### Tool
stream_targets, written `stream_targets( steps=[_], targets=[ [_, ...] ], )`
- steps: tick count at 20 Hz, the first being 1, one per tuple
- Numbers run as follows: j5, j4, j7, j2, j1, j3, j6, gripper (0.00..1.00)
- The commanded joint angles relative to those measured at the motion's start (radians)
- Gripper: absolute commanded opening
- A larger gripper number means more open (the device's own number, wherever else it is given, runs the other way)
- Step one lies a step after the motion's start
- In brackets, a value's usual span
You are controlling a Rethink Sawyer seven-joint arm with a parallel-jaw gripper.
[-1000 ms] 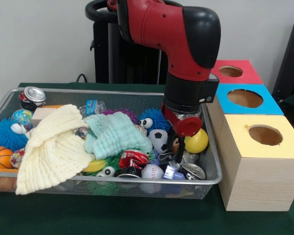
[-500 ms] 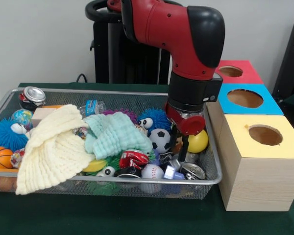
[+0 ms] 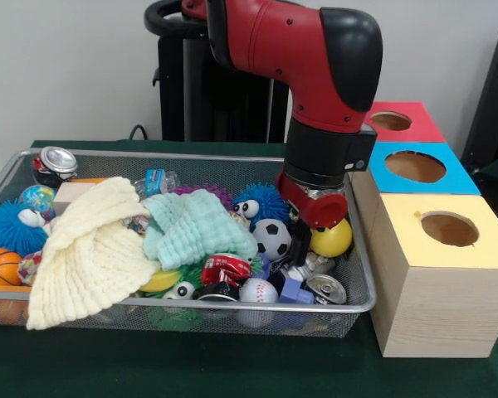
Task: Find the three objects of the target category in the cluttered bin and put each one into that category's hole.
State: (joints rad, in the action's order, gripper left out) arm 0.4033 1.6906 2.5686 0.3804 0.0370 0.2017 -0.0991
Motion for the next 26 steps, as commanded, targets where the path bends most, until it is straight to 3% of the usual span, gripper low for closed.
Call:
stream_targets(
  steps=[1,12,26],
  targets=[
    [-0.088,0.055,0.042,-0.055,-0.035,-0.076,0.058,0.00],
    [-0.124,0.046,0.059,-0.050,-0.061,-0.096,0.035,0.00],
    [-0.124,0.042,0.052,0.027,-0.011,-0.028,-0.093,0.00]
  ],
)
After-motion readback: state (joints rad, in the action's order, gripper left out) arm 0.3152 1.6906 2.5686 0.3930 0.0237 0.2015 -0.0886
